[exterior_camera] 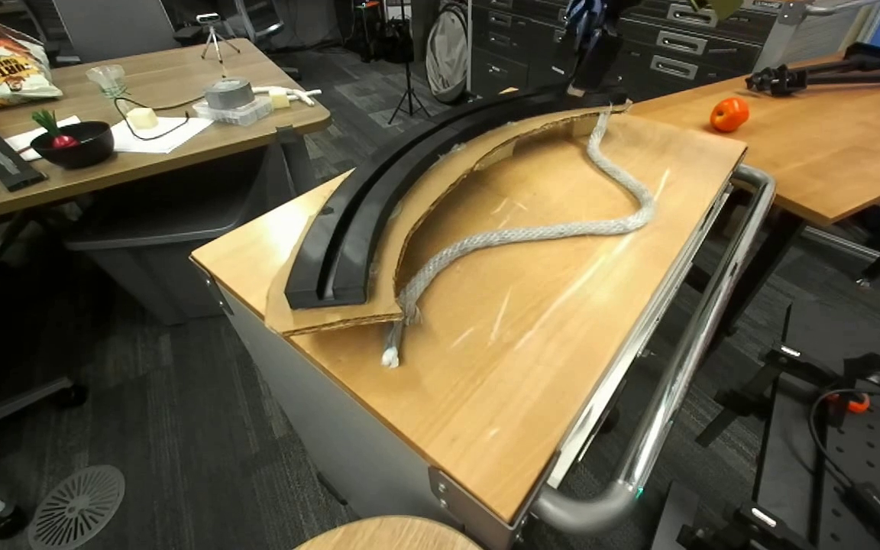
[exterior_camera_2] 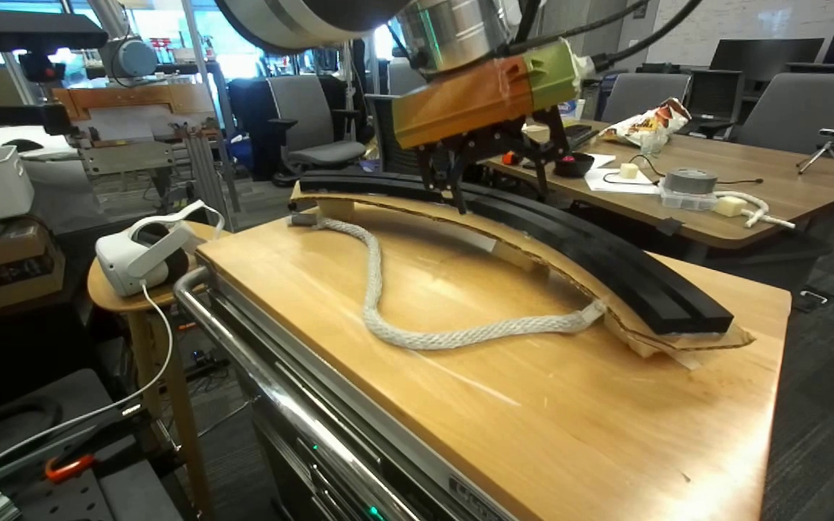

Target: Remove the rope from the platform

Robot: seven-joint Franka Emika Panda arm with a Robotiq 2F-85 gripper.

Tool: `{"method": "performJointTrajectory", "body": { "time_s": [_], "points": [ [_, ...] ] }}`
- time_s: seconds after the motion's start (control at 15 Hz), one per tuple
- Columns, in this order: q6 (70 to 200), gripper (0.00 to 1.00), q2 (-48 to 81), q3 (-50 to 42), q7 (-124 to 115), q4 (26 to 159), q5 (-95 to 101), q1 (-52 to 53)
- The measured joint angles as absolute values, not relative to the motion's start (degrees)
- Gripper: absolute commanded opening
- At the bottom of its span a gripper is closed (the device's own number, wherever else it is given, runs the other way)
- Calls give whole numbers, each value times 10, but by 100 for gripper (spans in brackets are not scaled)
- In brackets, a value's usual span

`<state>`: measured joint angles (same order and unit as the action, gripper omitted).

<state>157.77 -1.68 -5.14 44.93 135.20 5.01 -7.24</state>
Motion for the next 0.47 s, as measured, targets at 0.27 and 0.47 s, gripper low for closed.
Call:
{"method": "performJointTrajectory", "body": {
  "time_s": [0.27, 0.47],
  "points": [
    [1552, 100, -37, -52, 493, 1354, 21, -61],
    [1554, 100, -26, -54, 493, 1354, 21, -61]
  ]
}}
